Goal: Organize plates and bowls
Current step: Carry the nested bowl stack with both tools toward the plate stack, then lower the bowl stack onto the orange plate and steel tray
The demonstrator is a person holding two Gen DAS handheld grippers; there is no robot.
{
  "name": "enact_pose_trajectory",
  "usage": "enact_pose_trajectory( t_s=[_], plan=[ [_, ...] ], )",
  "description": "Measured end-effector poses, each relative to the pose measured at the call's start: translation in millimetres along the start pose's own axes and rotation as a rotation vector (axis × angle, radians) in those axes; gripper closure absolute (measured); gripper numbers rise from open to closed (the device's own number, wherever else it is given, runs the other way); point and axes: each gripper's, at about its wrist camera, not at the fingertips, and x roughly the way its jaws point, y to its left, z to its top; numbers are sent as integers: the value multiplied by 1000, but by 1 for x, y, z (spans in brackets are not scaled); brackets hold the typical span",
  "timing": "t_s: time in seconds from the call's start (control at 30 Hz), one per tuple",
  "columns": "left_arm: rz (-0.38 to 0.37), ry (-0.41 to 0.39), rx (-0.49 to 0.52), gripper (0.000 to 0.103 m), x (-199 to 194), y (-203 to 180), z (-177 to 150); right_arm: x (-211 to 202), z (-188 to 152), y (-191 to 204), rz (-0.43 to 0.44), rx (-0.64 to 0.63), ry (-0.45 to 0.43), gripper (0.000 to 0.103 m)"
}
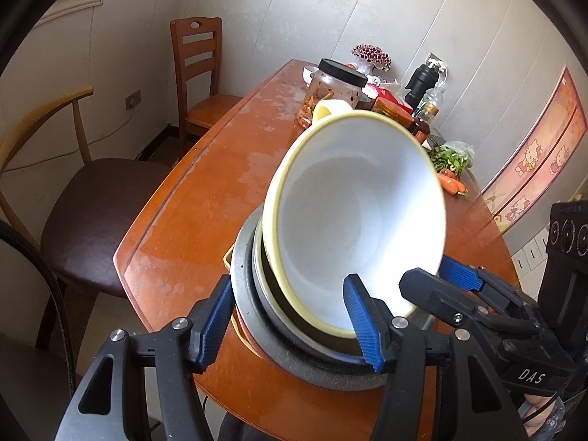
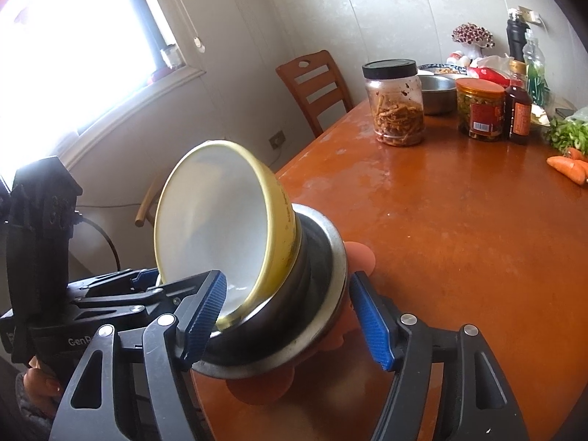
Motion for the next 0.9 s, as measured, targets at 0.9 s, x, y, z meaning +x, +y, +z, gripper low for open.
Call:
enact_pose_trajectory(
  t_s=[0.9],
  plan=[
    [-74, 108, -41, 22, 29, 8, -1, 0, -17, 1, -39, 14, 40, 23]
  ],
)
